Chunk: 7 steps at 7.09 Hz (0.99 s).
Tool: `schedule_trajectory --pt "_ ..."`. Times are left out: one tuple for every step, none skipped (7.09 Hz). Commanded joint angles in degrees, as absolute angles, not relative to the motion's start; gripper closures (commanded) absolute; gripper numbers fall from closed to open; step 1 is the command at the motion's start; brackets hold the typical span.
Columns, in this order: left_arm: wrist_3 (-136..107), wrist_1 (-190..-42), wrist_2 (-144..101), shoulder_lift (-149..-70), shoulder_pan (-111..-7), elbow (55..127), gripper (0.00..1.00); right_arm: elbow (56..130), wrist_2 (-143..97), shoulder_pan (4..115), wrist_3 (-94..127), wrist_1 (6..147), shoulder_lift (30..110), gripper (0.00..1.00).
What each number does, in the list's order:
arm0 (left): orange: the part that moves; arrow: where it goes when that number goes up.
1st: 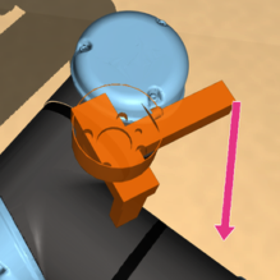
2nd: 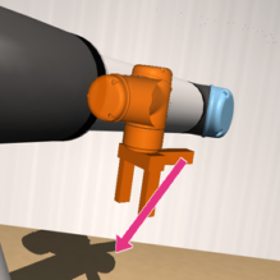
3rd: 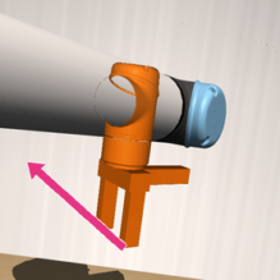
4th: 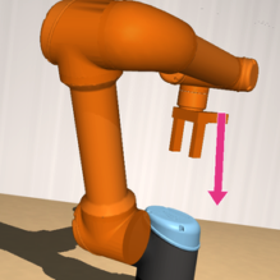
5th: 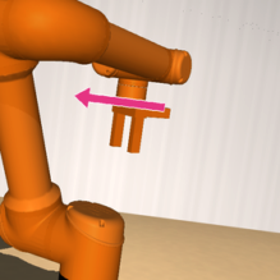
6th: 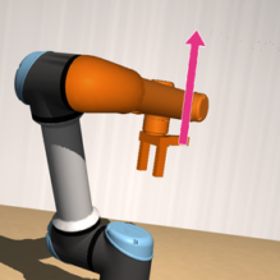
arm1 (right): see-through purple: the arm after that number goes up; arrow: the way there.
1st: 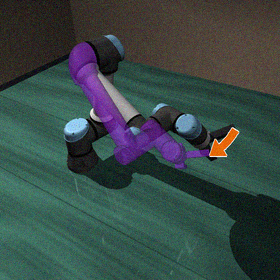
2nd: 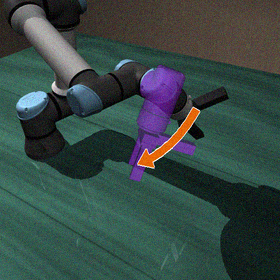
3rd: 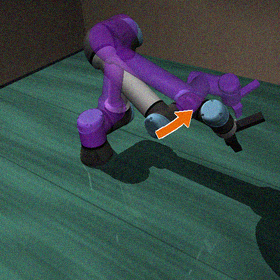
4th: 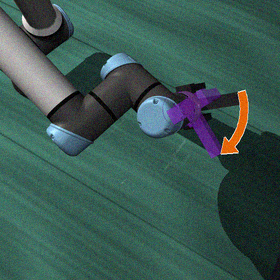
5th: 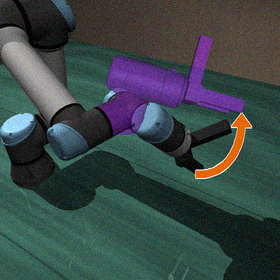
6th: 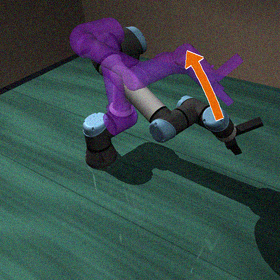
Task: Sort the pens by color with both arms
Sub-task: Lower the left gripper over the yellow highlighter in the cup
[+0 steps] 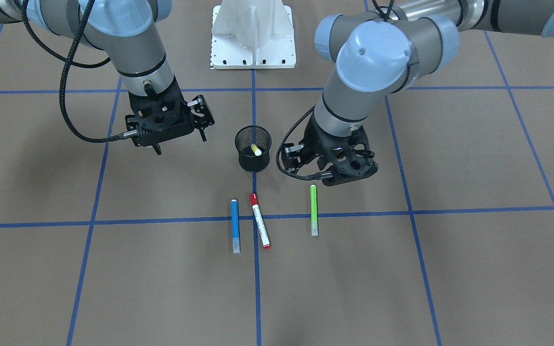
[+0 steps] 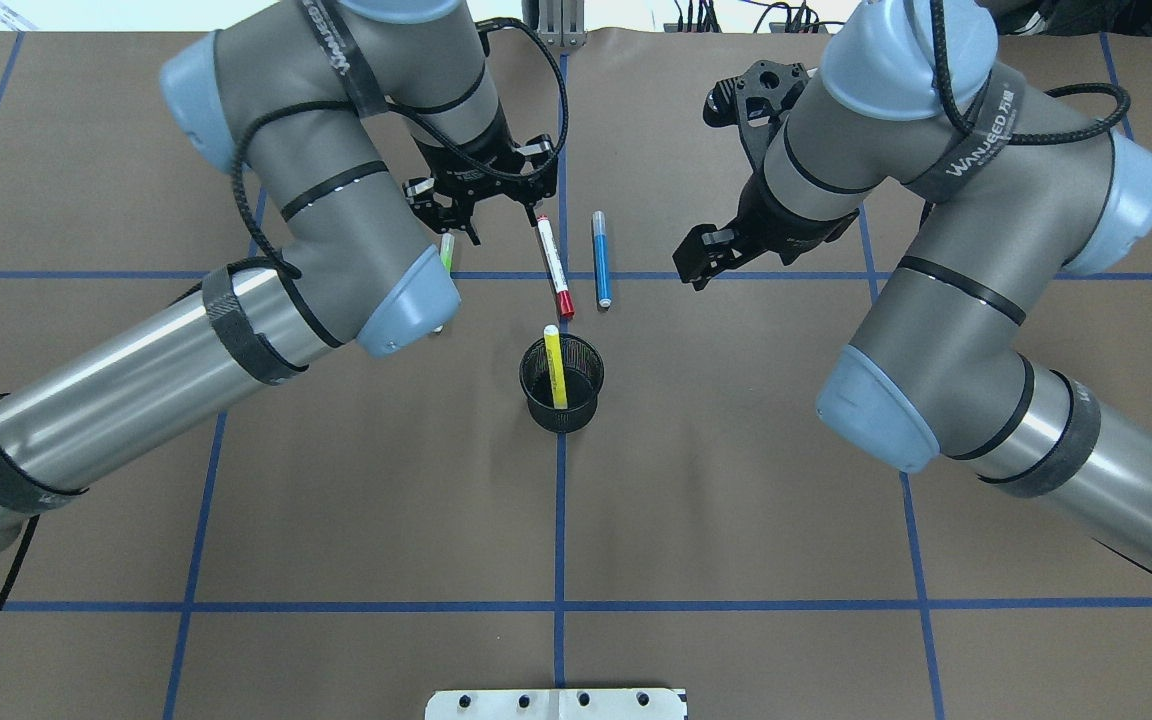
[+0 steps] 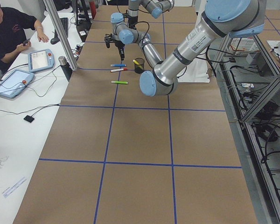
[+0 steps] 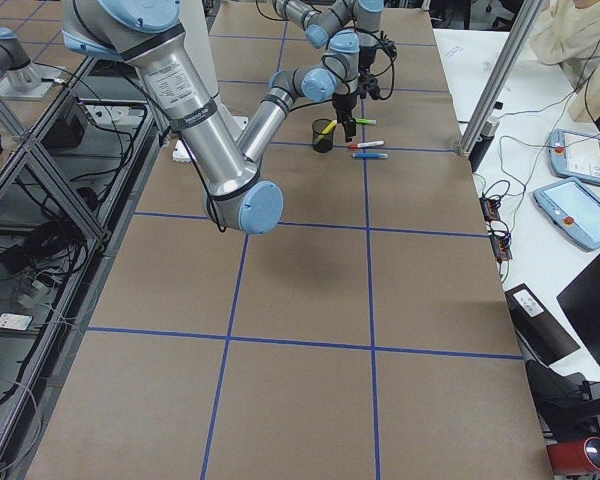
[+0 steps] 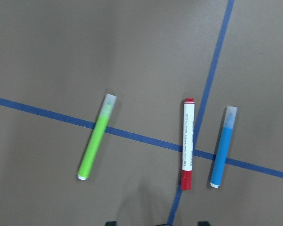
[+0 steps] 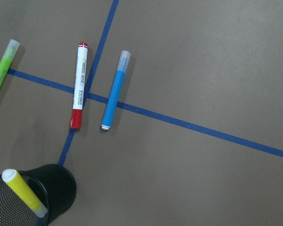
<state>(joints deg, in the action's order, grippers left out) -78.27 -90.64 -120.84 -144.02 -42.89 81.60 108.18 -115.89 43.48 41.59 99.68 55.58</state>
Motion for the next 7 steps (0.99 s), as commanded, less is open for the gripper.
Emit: schedule_trajectory --pt "-81.38 -95.53 -119.8 -145.28 -40.7 77.35 0.35 109.07 -116.02 43.68 41.22 99.84 56.42 0.01" --pt "-82.52 -95.54 -119.01 -145.46 -39.56 77.34 0.35 109.51 -116.02 43.68 41.22 99.84 56.77 0.01" --pt "-83.05 -95.36 -119.0 -145.46 -38.59 77.43 0.35 109.51 -116.02 43.77 41.22 99.84 56.78 0.01" --pt "-83.4 -95.01 -118.31 -145.28 -38.15 77.61 0.35 109.51 -116.02 43.68 41.22 99.84 56.78 0.01" --pt "-83.84 -94.75 -117.87 -145.2 -37.36 77.61 0.35 109.51 -116.02 43.77 41.22 99.84 56.78 0.01" --pt "-83.85 -94.31 -117.86 -145.11 -37.35 77.69 0.35 109.42 -116.02 43.68 41.22 99.84 56.78 0.01" --pt "-83.85 -93.09 -117.86 -145.19 -37.35 78.04 0.35 109.42 -116.02 43.59 41.22 99.84 56.78 0.01"
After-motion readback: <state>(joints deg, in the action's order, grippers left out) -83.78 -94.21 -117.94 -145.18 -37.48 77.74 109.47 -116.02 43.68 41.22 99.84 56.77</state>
